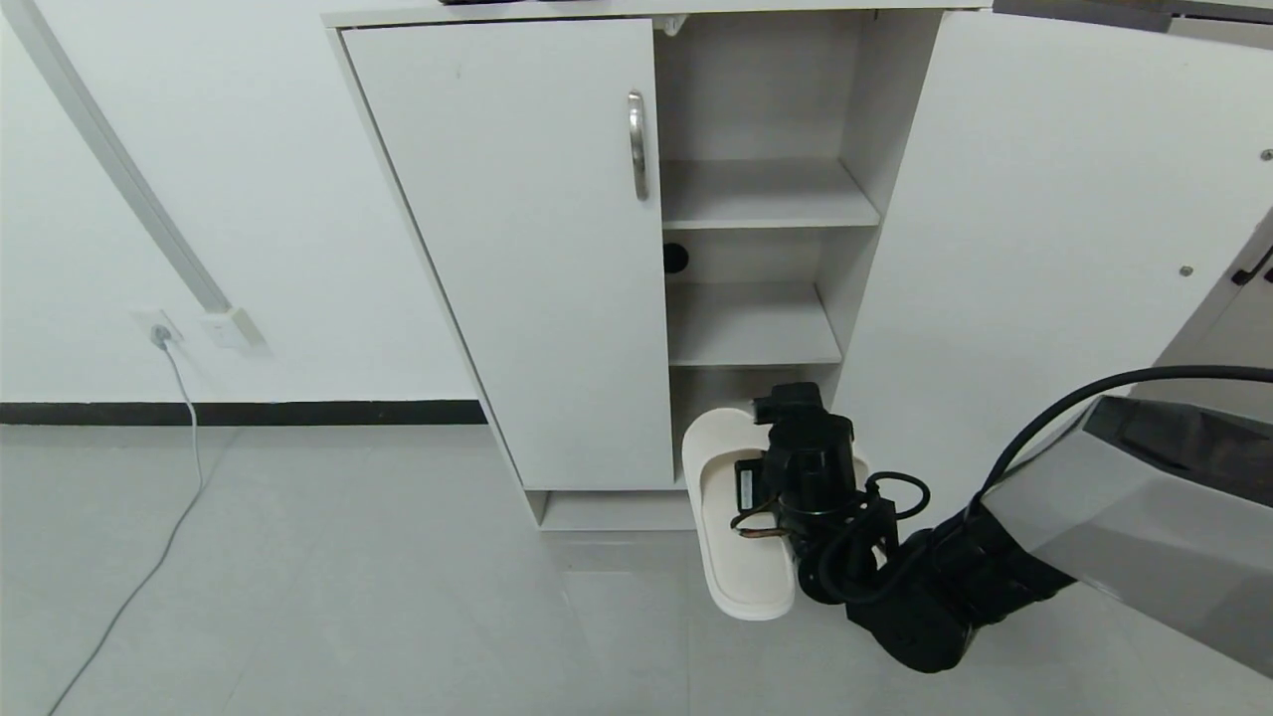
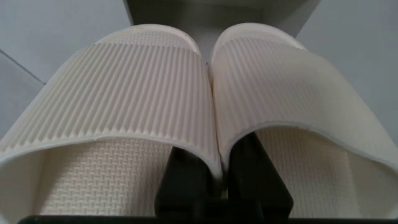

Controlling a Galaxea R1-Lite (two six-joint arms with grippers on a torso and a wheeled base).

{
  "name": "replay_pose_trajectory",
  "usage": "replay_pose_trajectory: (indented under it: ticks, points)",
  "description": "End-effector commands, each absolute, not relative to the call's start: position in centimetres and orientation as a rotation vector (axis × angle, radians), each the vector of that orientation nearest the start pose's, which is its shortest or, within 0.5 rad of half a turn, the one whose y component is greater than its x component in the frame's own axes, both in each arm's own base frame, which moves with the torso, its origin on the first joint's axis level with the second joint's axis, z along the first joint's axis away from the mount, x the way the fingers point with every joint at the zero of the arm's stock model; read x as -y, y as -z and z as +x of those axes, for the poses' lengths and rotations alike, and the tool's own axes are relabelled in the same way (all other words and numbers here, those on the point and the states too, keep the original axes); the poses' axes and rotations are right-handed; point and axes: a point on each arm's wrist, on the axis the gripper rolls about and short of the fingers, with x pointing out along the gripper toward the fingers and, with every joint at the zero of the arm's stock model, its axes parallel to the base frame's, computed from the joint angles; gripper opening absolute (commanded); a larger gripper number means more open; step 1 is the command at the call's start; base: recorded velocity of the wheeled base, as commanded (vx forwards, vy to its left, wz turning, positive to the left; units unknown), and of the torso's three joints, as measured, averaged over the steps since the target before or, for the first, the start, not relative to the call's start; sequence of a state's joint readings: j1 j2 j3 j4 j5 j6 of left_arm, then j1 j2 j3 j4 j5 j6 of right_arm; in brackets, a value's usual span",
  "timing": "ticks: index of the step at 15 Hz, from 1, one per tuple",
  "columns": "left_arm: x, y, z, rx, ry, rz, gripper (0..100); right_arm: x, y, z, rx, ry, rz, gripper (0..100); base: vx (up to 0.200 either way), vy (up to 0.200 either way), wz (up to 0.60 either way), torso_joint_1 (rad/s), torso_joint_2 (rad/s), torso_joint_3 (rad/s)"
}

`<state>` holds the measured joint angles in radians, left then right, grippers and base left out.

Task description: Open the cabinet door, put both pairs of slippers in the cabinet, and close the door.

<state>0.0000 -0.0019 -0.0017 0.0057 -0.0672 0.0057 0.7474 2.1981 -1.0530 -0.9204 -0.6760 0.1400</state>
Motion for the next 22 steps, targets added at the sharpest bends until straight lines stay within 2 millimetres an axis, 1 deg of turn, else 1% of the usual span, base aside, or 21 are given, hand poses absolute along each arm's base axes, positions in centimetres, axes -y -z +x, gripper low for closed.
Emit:
replay_pose_trajectory:
  ticks: [1,3,4,5,7,11,22]
  points:
    - [0.1,-7.5,-2.3,-0.004,0.066,0.004,0,-27.0,-8.8,31.6,-0.171,-0.053,-0.008,0,0.000,0.000,0.00,0.000,0.00,0.000]
    - [0.1,-7.5,-2.3,-0.004,0.066,0.006,0,-26.9,-9.2,31.7,-0.143,-0.044,-0.011,0,0.000,0.000,0.00,0.000,0.00,0.000]
    - [0.1,-7.5,-2.3,-0.004,0.066,0.006,0,-26.5,-10.2,32.5,-0.084,-0.033,-0.015,0,0.000,0.000,0.00,0.000,0.00,0.000]
    - [0.1,-7.5,-2.3,-0.004,0.066,0.008,0,-26.2,-10.7,33.2,-0.058,-0.022,-0.011,0,0.000,0.000,0.00,0.000,0.00,0.000]
    - [0.2,-7.5,-2.3,-0.004,0.068,0.008,0,-26.2,-11.0,33.6,-0.047,-0.018,-0.004,0,0.000,0.000,0.00,0.000,0.00,0.000]
    - [0.2,-7.5,-2.3,-0.004,0.068,0.009,0,-26.2,-11.0,33.8,-0.044,-0.015,-0.005,0,0.200,0.000,0.00,0.001,0.00,0.004]
    - [0.2,-7.5,-2.3,-0.004,0.068,0.008,0,-26.1,-10.0,34.2,-0.062,-0.011,-0.019,0,0.200,0.000,0.00,0.002,0.00,0.001]
